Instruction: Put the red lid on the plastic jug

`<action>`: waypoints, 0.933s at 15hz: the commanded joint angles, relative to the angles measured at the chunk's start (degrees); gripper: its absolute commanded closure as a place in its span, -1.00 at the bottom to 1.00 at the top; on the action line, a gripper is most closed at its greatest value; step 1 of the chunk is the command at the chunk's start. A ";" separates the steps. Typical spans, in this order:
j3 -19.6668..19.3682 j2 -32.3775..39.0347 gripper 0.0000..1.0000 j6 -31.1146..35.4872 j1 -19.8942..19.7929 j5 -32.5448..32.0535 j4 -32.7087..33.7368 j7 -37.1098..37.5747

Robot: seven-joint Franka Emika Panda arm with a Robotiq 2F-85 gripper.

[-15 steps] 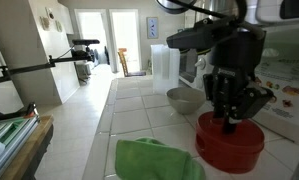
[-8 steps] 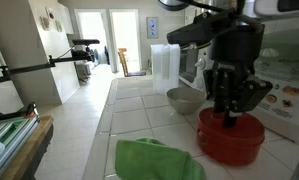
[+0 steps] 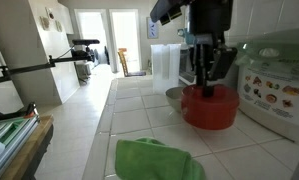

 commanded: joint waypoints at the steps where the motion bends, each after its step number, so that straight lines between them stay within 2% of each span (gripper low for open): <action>1: -0.51 -6.77 0.84 -0.85 0.93 -0.08 -6.18 2.69; 8: -0.90 -13.03 0.84 -2.12 1.99 -1.23 -9.35 6.89; 14: 0.61 -15.54 0.84 -1.40 5.16 -3.37 -8.82 9.49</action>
